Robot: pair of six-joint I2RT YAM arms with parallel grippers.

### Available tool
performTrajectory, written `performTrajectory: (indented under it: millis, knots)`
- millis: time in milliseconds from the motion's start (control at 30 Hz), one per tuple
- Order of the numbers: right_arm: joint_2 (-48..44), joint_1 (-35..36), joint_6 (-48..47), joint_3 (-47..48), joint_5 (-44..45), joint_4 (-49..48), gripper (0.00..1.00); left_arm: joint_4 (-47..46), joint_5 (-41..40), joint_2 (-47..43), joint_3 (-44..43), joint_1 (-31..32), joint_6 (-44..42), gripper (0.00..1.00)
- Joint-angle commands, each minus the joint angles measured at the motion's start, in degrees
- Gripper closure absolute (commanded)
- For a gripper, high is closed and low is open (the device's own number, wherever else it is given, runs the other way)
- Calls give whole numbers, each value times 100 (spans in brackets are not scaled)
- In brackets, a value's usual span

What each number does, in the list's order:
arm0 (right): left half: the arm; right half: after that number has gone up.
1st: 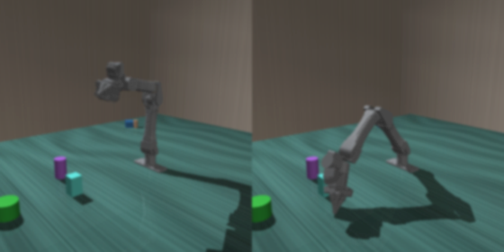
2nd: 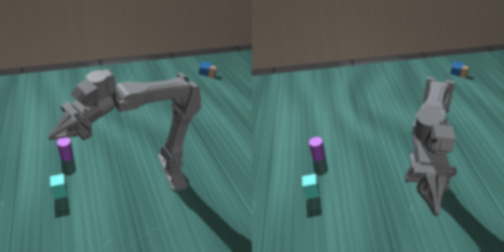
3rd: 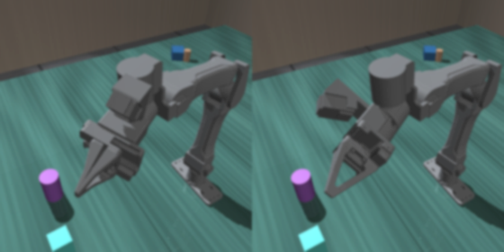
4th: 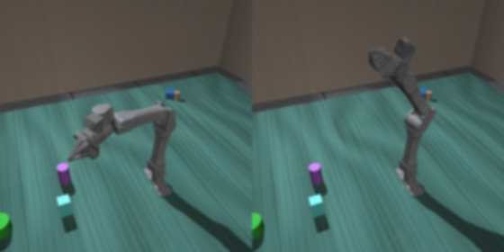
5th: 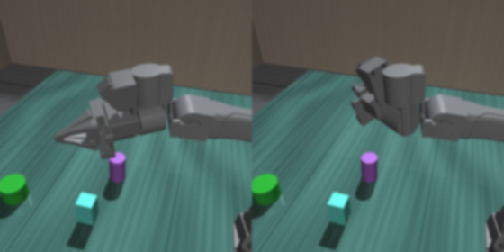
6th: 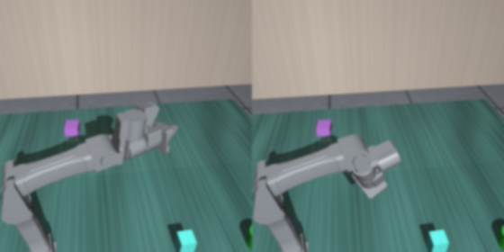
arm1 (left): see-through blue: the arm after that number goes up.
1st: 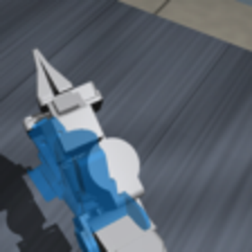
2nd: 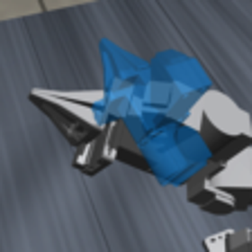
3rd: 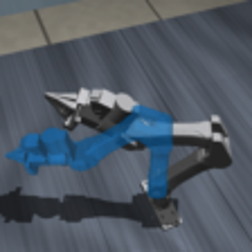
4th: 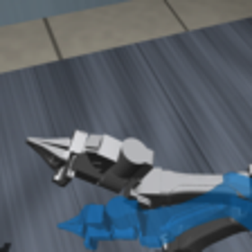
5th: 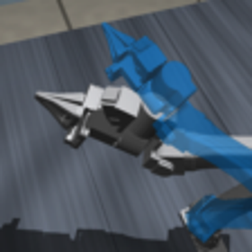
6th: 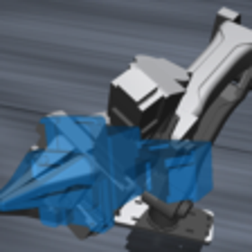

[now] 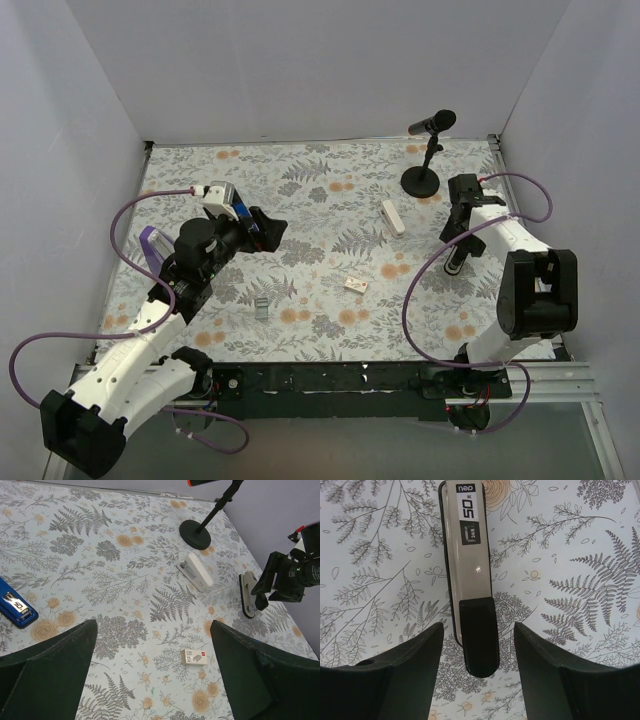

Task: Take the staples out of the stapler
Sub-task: Pick up the stapler from the center of the board.

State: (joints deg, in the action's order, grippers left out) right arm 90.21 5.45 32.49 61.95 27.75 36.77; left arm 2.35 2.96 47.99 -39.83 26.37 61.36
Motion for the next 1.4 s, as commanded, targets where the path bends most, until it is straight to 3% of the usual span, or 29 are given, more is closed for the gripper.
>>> performTrajectory:
  millis: [0, 267, 367, 500, 600, 800, 967, 1200, 1367]
  knots:
    - [58, -176, -67, -157, -121, -249, 35, 29, 204, -61, -209, 26, -169, 2]
    - [172, -317, -304, -263, -270, -408, 43, -7, 20, -9, -191, 17, -72, 2]
    - [111, -326, -366, -342, -314, -496, 54, -15, 38, -9, -183, 26, -2, 2]
    - [-99, -326, -586, -324, -568, -549, 83, -199, 81, -140, -77, 26, 166, 2]
    - [-398, -291, -691, -193, -813, -452, 99, -200, 126, -228, -51, 105, 86, 2]
    - [-1093, 375, -973, 448, -1280, -101, 99, -332, 240, -168, -59, 114, 77, 2]
    - [-1672, 1193, -990, 520, -2184, -415, 99, 651, -59, 281, -587, 105, 1260, 6]
    - [-2219, 2678, -499, -156, -3687, -2243, 99, 196, 1197, 448, -429, 114, 2440, 12]
    - [-2280, 3286, 301, -648, -3829, -3506, 99, 38, 1769, 1027, -613, 114, 2565, 30]
